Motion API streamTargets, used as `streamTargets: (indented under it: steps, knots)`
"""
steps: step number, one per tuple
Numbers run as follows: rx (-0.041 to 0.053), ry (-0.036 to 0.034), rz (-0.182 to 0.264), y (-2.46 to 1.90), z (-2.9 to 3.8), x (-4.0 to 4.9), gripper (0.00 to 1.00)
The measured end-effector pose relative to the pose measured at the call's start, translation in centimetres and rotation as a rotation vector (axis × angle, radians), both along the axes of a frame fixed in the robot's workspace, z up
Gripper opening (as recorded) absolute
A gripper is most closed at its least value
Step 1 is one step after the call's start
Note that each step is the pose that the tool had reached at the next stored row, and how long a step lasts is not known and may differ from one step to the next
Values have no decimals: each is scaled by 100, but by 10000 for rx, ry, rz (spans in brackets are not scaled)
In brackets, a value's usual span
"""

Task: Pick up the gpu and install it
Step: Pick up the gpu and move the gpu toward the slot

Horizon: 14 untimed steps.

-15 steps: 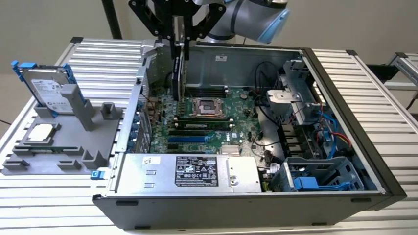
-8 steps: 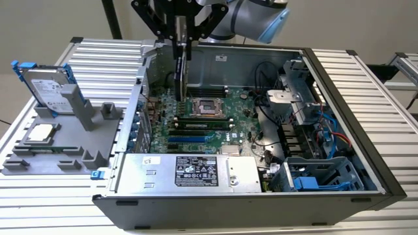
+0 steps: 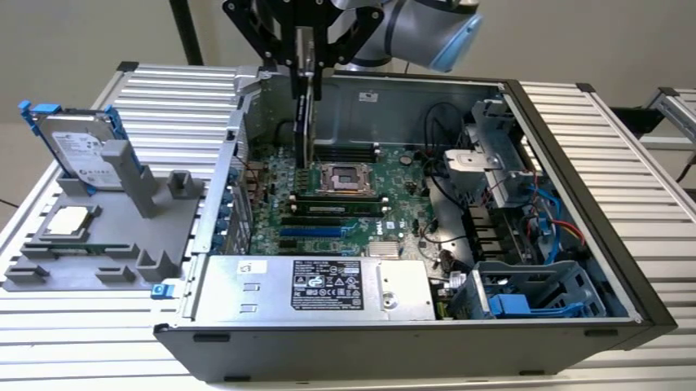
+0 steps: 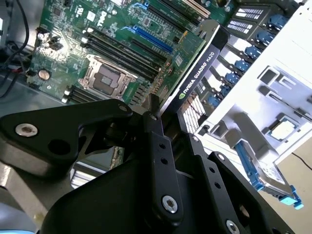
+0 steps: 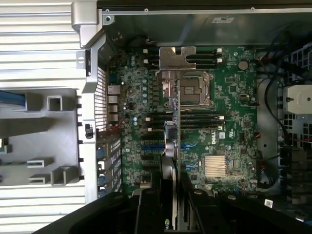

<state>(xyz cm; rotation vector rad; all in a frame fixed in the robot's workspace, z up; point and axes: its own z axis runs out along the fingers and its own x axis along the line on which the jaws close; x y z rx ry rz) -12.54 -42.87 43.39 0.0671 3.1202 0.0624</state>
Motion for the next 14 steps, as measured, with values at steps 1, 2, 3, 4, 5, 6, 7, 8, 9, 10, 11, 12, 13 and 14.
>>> streamTargets:
  steps: [1,2,3,4,5,6,7,8,9,10,11,12,13,14]
  knots:
    - [0,0,0,0,0,4,0]
    - [0,-1,0,0,0,8,0]
    - [-1,-1,0,0,0,12,0]
    - [-1,-1,1,0,0,15,0]
    - [-1,-1,0,0,0,18,0]
    - [-3,0,0,0,0,22,0]
    - [-2,0,0,0,0,25,0]
    - [-3,-1,1,0,0,28,0]
    - [-3,0,0,0,0,32,0]
    - [-3,0,0,0,0,35,0]
    - [-4,0,0,0,0,38,0]
    - [-5,0,0,0,0,42,0]
    - [-5,-1,0,0,0,45,0]
    - [-5,0,0,0,0,48,0]
